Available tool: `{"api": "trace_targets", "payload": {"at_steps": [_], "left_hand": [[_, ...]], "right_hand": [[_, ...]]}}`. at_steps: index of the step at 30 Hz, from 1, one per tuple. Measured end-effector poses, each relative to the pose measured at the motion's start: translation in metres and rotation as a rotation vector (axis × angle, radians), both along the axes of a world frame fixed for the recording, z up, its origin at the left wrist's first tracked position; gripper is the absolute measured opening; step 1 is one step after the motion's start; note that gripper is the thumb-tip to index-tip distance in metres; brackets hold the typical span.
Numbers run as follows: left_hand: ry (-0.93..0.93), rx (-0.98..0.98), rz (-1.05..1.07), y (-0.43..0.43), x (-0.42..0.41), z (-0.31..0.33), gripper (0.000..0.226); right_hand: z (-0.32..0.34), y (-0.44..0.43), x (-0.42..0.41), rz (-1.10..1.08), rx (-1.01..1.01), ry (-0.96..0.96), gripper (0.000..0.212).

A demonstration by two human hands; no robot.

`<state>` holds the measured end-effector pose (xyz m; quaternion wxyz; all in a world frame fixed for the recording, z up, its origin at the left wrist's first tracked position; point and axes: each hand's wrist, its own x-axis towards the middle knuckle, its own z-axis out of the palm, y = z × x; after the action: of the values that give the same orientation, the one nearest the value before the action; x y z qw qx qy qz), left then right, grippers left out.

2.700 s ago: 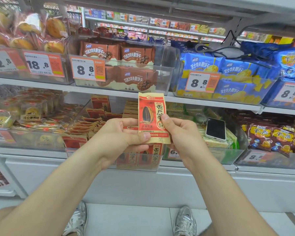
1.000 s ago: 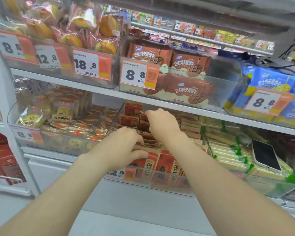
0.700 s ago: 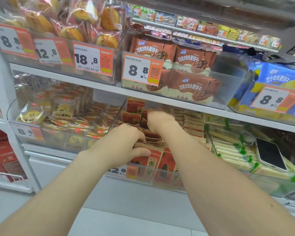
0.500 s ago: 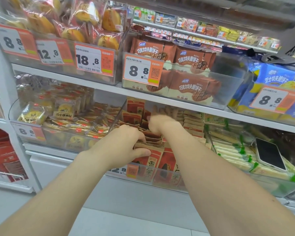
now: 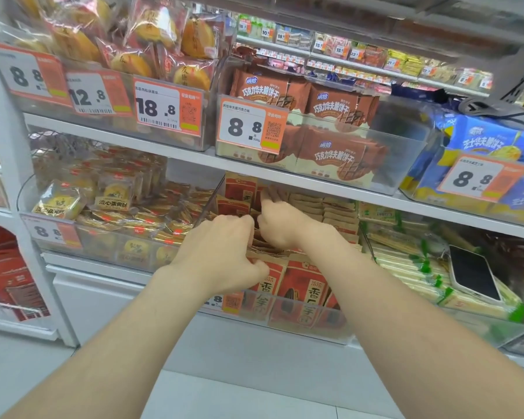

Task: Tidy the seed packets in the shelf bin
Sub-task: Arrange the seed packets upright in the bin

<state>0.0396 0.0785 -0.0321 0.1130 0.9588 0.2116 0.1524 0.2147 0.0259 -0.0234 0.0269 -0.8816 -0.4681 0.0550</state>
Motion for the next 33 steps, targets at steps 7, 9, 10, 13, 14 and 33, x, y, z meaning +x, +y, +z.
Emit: {"api": "trace_targets", "payload": {"at_steps": [7,9,10,13,14,33], "left_hand": [[-0.006,0.19,-0.032,-0.019,0.016,-0.001,0.049],[0.106,0.231,-0.033,-0.028,0.023,-0.006,0.062],[0.181,0.26,0.0,-0.033,0.027,-0.008,0.067],[0.325,0.339,0.108,-0.045,0.039,-0.012,0.076],[0.337,0.342,0.146,-0.046,0.042,-0.013,0.078],[-0.072,0.226,0.047,-0.035,0.057,-0.008,0.039]], "right_hand": [[0.027,-0.088,-0.025,-0.091,0.227,0.039,0.054],[0.026,-0.108,-0.034,-0.13,0.225,-0.03,0.064],[0.024,-0.115,-0.04,-0.149,0.243,-0.042,0.057],[0.007,-0.125,-0.05,-0.148,0.283,-0.12,0.031],[0.0,-0.127,-0.05,-0.128,0.284,-0.138,0.031],[-0.005,-0.14,-0.027,-0.034,0.191,-0.106,0.015]]}}
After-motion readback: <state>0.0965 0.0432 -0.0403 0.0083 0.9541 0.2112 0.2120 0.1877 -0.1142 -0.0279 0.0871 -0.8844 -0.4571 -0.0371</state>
